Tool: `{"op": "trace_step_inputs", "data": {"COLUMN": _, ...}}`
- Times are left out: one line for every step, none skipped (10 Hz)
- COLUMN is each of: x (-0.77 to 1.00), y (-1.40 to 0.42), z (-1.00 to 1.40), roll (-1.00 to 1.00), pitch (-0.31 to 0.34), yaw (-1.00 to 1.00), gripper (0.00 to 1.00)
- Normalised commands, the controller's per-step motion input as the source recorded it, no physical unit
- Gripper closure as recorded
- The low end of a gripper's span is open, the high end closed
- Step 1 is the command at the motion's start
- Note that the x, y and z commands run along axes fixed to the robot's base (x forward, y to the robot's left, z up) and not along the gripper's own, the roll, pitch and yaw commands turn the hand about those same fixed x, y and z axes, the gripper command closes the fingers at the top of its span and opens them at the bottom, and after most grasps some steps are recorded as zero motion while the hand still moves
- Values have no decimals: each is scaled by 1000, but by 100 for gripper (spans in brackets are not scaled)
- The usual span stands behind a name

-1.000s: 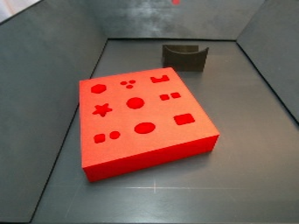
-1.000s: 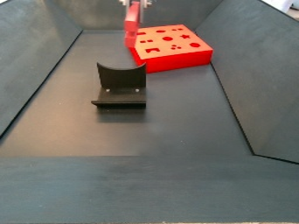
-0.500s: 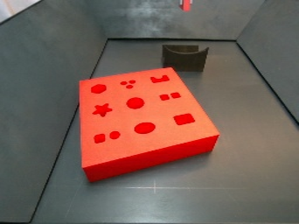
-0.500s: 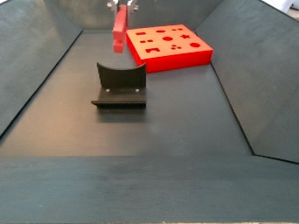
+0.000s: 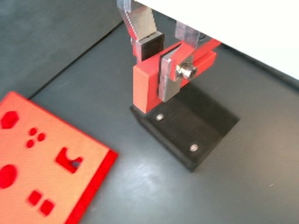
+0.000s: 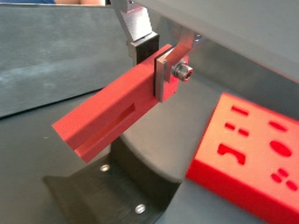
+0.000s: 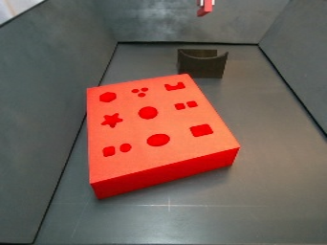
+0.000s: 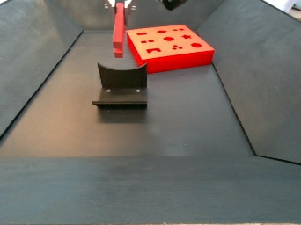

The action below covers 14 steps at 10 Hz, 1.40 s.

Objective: Pick up the double-square object. Move up. Place the double-square object on the fixture. Regrasp the double-square object. Move to above the board. Insert the double-square object.
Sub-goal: Place the double-square object on the fixture.

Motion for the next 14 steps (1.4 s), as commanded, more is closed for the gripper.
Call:
{"op": "trace_step_inputs", "data": {"x": 80, "y": 43, "z": -23, "roll": -1000, "pitch": 163, "yaw": -97, "gripper": 100}}
{"op": "trace_step_inputs", "data": {"x": 91, "y": 47, "z": -24, "roll": -950, "pitch": 170, "yaw": -127, "gripper": 100}}
{"op": "trace_step_inputs", "data": {"x": 92, "y": 48, "z": -26, "roll": -787, "pitch": 147, "yaw": -135, "gripper": 100}}
{"op": "trace_step_inputs", "data": {"x": 90, "y": 48, "z": -21, "roll": -623, "pitch": 118, "yaw": -140, "gripper": 100}}
{"op": "trace_step_inputs", "data": {"x": 84, "y": 49, "z": -21, "roll": -457, "pitch": 91, "yaw": -139, "gripper": 100}}
{"op": "trace_step_inputs", "data": {"x": 78, "y": 36, "z": -16, "roll": -266, "pitch": 61, "yaw": -133, "gripper": 100}}
{"op": "trace_step_inputs", "data": {"x": 131, "y": 133, "z": -1000, "roll": -1000, "pitch": 187, "yaw": -102, "gripper": 100}}
{"op": "trace_step_inputs", "data": {"x": 138, "y": 141, "z": -1000, "roll": -1000, "pitch": 170, "yaw": -121, "gripper": 100}}
{"op": "trace_step_inputs", "data": {"x": 146, "y": 142, "z": -1000, "roll": -977, "pitch": 184, "yaw": -140, "gripper": 100}}
{"op": "trace_step_inputs", "data": {"x": 165, "y": 136, "z": -1000, "roll": -788, "pitch": 166, "yaw": -159, "gripper": 100}}
{"op": "trace_step_inputs", "data": {"x": 174, "y": 140, "z": -1000, "roll": -631, "pitch": 136, "yaw": -173, "gripper": 100}}
{"op": "trace_step_inputs", "data": {"x": 179, "y": 142, "z": -1000, "roll": -425, "pitch": 95, "yaw": -185, "gripper": 100}}
{"op": "trace_step_inputs", "data": {"x": 181, "y": 141, "z": -1000, "roll": -320, "pitch": 79, "yaw": -184, "gripper": 100}}
{"op": "trace_step_inputs", "data": {"x": 186, "y": 131, "z": -1000, "roll": -206, "pitch": 41, "yaw": -172, "gripper": 100}}
